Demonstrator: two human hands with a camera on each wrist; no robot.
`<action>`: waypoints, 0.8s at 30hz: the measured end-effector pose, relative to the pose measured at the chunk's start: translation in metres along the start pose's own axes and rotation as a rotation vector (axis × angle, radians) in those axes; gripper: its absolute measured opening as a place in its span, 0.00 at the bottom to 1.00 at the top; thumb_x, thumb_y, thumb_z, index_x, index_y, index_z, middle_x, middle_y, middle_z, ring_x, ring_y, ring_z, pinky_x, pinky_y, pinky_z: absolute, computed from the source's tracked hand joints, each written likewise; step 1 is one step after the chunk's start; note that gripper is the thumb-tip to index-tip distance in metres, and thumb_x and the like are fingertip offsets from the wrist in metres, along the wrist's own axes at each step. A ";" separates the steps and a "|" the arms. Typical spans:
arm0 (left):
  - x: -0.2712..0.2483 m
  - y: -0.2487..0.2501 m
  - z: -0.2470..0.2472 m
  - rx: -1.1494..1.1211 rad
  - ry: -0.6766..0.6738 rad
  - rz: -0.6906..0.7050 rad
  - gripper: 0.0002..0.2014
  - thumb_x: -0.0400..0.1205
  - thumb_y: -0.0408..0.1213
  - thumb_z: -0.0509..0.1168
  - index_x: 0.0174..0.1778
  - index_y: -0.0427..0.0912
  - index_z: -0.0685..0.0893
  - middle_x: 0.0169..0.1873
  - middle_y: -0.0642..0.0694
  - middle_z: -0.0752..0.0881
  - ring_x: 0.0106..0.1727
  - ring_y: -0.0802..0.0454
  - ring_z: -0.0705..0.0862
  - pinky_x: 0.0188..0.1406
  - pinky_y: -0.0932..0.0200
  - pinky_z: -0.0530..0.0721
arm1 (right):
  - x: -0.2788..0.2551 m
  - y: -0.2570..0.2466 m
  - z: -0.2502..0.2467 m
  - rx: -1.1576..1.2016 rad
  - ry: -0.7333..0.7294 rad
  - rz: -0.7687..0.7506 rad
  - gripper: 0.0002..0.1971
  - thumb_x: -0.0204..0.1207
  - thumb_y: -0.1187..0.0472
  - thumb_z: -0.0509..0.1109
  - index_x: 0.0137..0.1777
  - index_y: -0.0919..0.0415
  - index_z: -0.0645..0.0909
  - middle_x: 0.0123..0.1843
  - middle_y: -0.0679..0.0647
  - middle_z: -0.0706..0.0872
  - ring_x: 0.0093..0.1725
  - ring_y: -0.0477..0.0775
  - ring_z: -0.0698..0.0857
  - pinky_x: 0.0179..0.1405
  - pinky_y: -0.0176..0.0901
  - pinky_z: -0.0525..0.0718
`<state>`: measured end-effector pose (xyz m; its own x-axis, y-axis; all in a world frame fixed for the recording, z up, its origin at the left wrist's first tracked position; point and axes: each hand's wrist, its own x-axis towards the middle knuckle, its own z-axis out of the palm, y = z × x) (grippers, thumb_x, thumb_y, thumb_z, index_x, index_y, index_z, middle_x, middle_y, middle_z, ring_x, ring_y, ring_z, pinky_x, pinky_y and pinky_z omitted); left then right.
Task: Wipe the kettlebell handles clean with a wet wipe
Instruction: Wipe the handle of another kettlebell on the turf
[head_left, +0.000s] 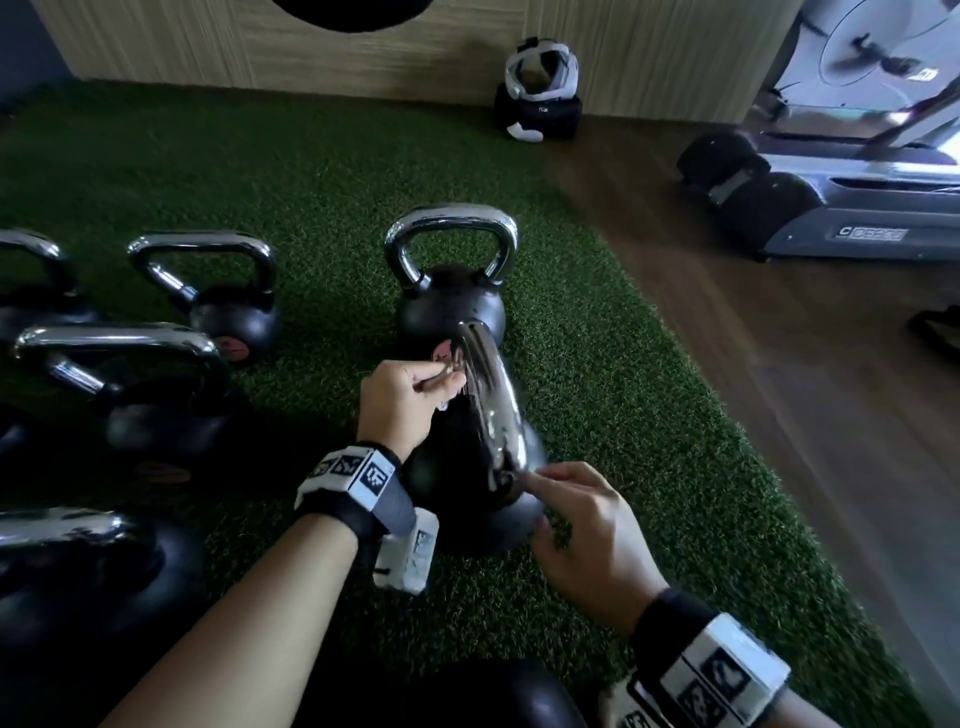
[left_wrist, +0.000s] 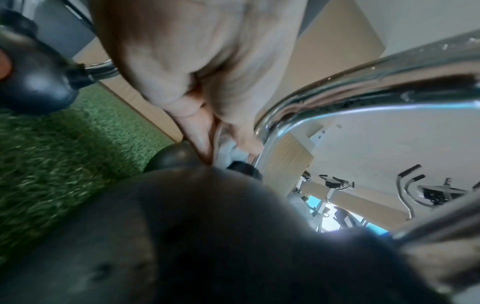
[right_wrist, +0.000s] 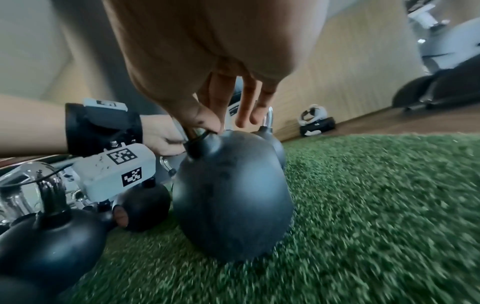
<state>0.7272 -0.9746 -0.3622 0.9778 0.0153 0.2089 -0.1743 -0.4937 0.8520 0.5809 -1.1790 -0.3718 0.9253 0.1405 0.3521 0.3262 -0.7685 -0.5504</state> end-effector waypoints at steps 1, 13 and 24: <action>0.003 0.004 0.000 0.006 -0.027 -0.001 0.09 0.79 0.40 0.78 0.52 0.42 0.96 0.41 0.51 0.95 0.43 0.62 0.90 0.51 0.59 0.88 | 0.010 -0.003 -0.001 0.010 -0.020 0.005 0.24 0.68 0.72 0.74 0.62 0.53 0.90 0.50 0.50 0.90 0.52 0.48 0.85 0.50 0.39 0.88; 0.008 0.006 -0.010 0.055 -0.279 0.002 0.15 0.77 0.45 0.64 0.41 0.35 0.86 0.36 0.42 0.93 0.42 0.50 0.92 0.52 0.41 0.92 | 0.098 0.092 0.102 0.322 -0.323 0.362 0.36 0.67 0.35 0.80 0.74 0.43 0.75 0.71 0.52 0.81 0.68 0.50 0.80 0.75 0.66 0.80; 0.009 0.035 -0.012 -0.023 -0.124 -0.042 0.11 0.84 0.40 0.65 0.54 0.52 0.94 0.43 0.52 0.95 0.48 0.56 0.93 0.53 0.57 0.89 | 0.090 0.076 0.093 0.379 -0.183 0.363 0.33 0.69 0.40 0.81 0.73 0.49 0.79 0.70 0.50 0.80 0.72 0.56 0.81 0.74 0.62 0.80</action>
<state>0.7284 -0.9814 -0.3252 0.9909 -0.0732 0.1132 -0.1345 -0.4745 0.8699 0.7072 -1.1661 -0.4523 0.9987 0.0411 -0.0295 -0.0041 -0.5140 -0.8578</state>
